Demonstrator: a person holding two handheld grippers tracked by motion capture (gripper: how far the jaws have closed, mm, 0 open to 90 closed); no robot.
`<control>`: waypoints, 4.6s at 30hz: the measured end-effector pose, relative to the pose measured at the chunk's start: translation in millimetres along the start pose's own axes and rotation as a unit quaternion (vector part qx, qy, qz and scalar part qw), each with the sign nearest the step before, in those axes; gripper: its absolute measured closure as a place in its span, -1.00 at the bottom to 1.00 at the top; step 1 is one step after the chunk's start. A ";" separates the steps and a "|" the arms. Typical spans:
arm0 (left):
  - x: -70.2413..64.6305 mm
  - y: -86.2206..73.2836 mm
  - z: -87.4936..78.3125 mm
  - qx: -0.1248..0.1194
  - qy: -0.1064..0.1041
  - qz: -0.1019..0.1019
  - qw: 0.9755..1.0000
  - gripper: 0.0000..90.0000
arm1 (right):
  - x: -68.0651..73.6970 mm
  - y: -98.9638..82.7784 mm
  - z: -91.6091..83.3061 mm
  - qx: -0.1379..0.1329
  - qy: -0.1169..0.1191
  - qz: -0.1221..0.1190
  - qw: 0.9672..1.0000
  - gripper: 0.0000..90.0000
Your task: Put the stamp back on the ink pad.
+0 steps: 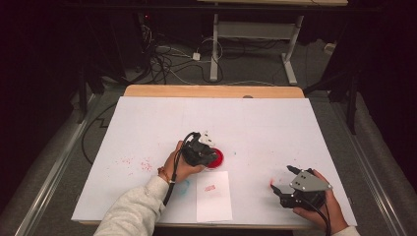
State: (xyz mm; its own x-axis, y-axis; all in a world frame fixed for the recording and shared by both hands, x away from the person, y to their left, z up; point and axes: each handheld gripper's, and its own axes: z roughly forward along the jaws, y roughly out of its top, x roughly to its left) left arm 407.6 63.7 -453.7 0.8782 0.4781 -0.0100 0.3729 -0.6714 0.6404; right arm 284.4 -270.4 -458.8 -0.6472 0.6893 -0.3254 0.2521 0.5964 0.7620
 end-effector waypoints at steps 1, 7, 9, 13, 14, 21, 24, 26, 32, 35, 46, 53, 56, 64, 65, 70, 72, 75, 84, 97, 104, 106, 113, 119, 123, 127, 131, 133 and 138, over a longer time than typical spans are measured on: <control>-0.5 0.1 0.1 0.000 0.002 0.001 1.000 0.63 | 0.0 0.1 0.0 0.000 0.000 0.000 1.000 -0.55; -0.8 -0.6 0.8 0.001 0.003 0.006 1.000 0.63 | 0.0 -0.2 0.3 0.001 0.000 -0.002 1.000 -0.55; -1.2 -0.6 1.0 0.002 0.004 0.007 1.000 0.63 | -0.3 -0.4 0.2 0.001 0.000 -0.001 1.000 -0.55; -1.3 -1.7 1.4 -0.001 0.004 0.004 1.000 0.63 | 0.1 -0.1 0.2 0.001 0.000 -0.002 1.000 -0.55; -1.5 -2.2 1.6 -0.004 0.004 0.001 1.000 0.63 | 0.2 0.0 0.2 0.001 0.000 -0.003 1.000 -0.55; -0.2 -3.2 -0.1 -0.012 0.003 -0.001 1.000 0.52 | -0.2 0.1 -0.8 -0.001 -0.001 -0.003 1.000 -0.55; -1.3 -2.3 -4.0 -0.023 0.015 0.000 1.000 0.33 | -0.1 0.0 -0.8 -0.002 -0.002 -0.003 1.000 -0.55; -3.0 -1.4 -9.1 -0.034 0.022 0.005 0.999 0.23 | 0.9 0.3 -0.9 -0.002 -0.003 -0.007 1.000 -0.55; -9.2 1.1 -20.1 -0.064 0.063 0.017 0.996 -0.10 | 0.9 0.8 -2.0 -0.004 -0.004 -0.008 1.000 -0.55; -11.1 1.4 -23.7 -0.077 0.079 0.018 0.994 -0.29 | 1.0 1.2 -2.4 -0.005 -0.004 -0.009 1.000 -0.55; -15.0 0.5 -37.3 -0.112 0.100 0.026 0.988 -0.61 | 0.0 2.1 -5.1 -0.013 -0.005 -0.004 1.000 -0.55; -20.9 -1.7 -48.3 -0.119 0.114 0.047 0.985 -0.61 | -0.2 2.8 -7.1 -0.020 -0.008 -0.001 1.000 -0.55; -24.1 -2.7 -53.2 -0.122 0.124 0.056 0.983 -0.62 | -0.1 3.2 -7.9 -0.023 -0.009 -0.001 1.000 -0.55; -32.3 -8.2 -66.3 -0.133 0.134 0.068 0.980 -0.62 | -0.7 4.7 -11.5 -0.037 -0.016 0.001 0.999 -0.55; -32.8 -9.1 -67.6 -0.135 0.136 0.070 0.979 -0.62 | -0.9 4.9 -12.1 -0.039 -0.018 0.002 0.999 -0.55; -33.3 -17.9 -76.1 -0.141 0.144 0.076 0.977 -0.62 | -1.6 6.0 -14.6 -0.048 -0.023 0.005 0.999 -0.55; -32.7 -22.1 -79.1 -0.144 0.146 0.076 0.976 -0.62 | -1.8 6.5 -15.6 -0.052 -0.025 0.005 0.998 -0.55; -32.3 -28.1 -83.4 -0.146 0.150 0.075 0.975 -0.62 | -1.9 7.1 -16.6 -0.057 -0.027 0.006 0.998 -0.55; -35.8 -44.6 -92.1 -0.140 0.171 0.079 0.972 -0.62 | -1.9 8.5 -19.0 -0.064 -0.031 0.010 0.997 -0.55; -41.3 -71.7 -105.2 -0.142 0.190 0.086 0.968 -0.62 | -2.9 9.7 -20.9 -0.071 -0.036 0.016 0.997 -0.55; -40.0 -90.2 -107.5 -0.133 0.198 0.080 0.968 -0.62 | -2.1 10.4 -20.8 -0.072 -0.037 0.013 0.997 -0.55; -39.6 -95.7 -108.4 -0.128 0.202 0.080 0.968 -0.62 | -2.1 10.0 -21.0 -0.072 -0.037 0.013 0.997 -0.55; -38.3 -114.6 -109.3 -0.115 0.206 0.068 0.969 -0.62 | -2.9 8.2 -22.9 -0.070 -0.041 0.017 0.997 -0.55; -37.4 -129.9 -106.1 -0.102 0.210 0.055 0.971 -0.62 | -3.7 6.3 -23.3 -0.067 -0.044 0.021 0.997 -0.55; -37.0 -140.5 -103.6 -0.082 0.210 0.050 0.973 -0.62 | -4.2 5.4 -22.9 -0.065 -0.043 0.023 0.997 -0.55; -35.9 -149.1 -103.6 -0.078 0.199 0.035 0.976 -0.62 | -4.8 4.3 -21.1 -0.062 -0.042 0.023 0.997 -0.55; -35.6 -153.8 -101.4 -0.068 0.196 0.029 0.978 -0.62 | -4.7 3.9 -20.5 -0.060 -0.039 0.022 0.997 -0.55; -36.4 -153.3 -101.4 -0.069 0.197 0.030 0.978 -0.62 | -4.7 4.0 -20.8 -0.061 -0.038 0.022 0.997 -0.55; -38.8 -152.3 -103.0 -0.077 0.199 0.032 0.976 -0.62 | -3.7 4.2 -21.4 -0.061 -0.036 0.020 0.997 -0.55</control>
State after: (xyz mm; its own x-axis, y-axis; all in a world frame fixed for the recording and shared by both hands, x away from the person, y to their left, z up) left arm 285.9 205.7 -471.7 0.7009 0.6405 0.3138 0.2445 -0.6291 0.7378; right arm 272.5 -279.3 -442.4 -0.5840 0.7419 -0.3295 0.1843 0.5165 0.8362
